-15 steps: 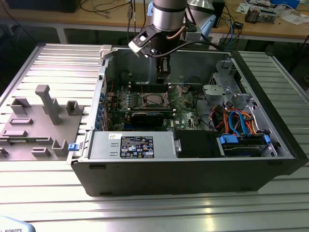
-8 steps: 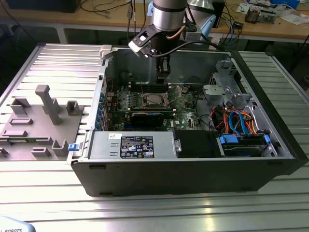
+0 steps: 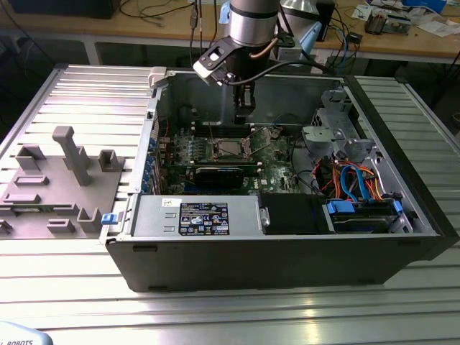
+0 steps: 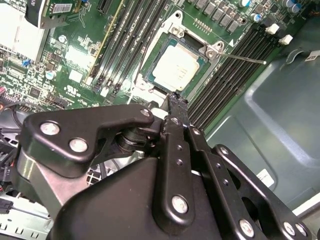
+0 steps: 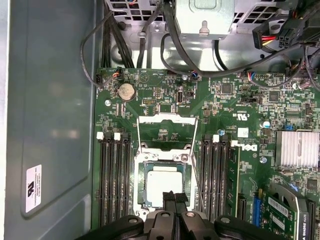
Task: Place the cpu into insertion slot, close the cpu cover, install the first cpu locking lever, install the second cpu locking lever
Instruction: 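Close the cpu cover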
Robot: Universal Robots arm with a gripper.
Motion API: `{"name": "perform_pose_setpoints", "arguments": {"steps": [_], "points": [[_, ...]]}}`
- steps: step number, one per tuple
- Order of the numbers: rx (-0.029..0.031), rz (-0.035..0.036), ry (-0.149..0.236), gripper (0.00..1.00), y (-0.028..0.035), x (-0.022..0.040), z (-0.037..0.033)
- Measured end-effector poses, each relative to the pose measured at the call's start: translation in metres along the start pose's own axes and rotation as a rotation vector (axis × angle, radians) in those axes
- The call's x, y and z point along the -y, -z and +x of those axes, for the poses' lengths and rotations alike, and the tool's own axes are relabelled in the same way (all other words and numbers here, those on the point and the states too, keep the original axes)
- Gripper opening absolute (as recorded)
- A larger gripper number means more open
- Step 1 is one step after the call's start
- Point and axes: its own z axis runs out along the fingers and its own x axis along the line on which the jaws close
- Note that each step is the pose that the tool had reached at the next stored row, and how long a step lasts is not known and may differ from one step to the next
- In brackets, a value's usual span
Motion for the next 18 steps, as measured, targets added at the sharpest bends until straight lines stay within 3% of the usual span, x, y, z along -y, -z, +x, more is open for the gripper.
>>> {"name": "perform_pose_setpoints", "arguments": {"steps": [18], "points": [[0.0, 0.0, 0.0, 0.11, 0.0, -0.0034, -0.0002]]}}
